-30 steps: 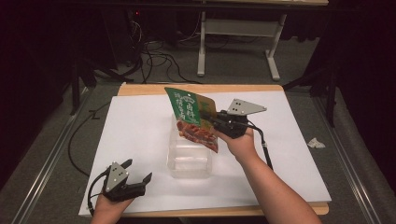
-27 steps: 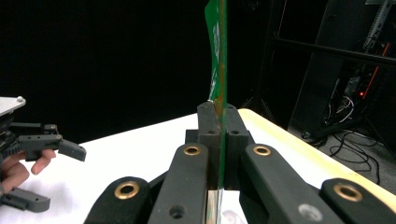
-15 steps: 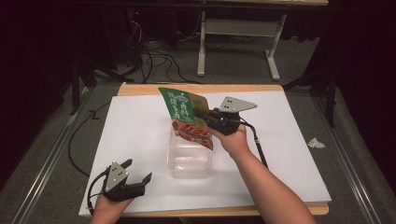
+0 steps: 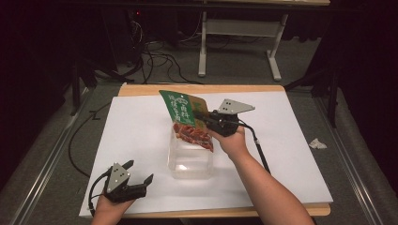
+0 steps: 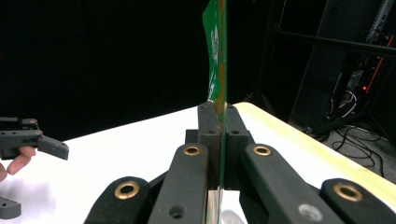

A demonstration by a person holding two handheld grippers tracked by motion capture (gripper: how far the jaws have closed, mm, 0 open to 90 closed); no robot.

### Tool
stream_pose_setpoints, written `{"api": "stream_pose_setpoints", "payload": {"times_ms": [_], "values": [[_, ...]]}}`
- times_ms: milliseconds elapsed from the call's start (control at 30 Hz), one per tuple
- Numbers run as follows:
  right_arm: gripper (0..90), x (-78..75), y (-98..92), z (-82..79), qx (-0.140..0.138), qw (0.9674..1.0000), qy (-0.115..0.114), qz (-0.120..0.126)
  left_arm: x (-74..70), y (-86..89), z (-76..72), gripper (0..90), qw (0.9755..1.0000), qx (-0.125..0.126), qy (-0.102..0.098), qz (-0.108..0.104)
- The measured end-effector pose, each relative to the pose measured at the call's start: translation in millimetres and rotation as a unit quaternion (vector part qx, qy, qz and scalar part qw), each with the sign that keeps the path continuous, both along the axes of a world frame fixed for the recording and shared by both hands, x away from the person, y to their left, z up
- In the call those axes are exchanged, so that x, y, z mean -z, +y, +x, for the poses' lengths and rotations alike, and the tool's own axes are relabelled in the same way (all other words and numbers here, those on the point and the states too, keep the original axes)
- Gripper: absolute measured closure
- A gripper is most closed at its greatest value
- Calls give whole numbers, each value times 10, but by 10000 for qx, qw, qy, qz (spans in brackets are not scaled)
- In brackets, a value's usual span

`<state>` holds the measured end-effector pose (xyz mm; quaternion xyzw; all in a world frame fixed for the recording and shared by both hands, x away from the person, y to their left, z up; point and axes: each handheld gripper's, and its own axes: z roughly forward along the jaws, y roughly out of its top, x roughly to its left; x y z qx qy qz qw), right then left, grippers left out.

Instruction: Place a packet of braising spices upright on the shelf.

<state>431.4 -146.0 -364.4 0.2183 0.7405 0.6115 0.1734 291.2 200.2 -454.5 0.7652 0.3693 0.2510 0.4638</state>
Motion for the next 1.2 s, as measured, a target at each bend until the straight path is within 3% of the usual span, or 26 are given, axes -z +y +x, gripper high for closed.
{"api": "stream_pose_setpoints", "payload": {"times_ms": [433, 667, 900, 1200], "values": [[900, 180, -48, 89, 167, 9996, 221, 51, -1, 13, 1, 151, 10000, -4, -3, 15], [900, 201, -61, 83, 230, 9995, 190, 36, 0, 13, 3, 151, 10000, 2, 4, 13], [900, 306, -162, 62, 347, 9989, 301, 88, 2, 9, 3, 151, 10000, 9, 3, 28], [891, 317, -200, 49, 406, 9985, 352, 90, 3, -3, 1, 151, 10000, 30, 6, 63]]}}
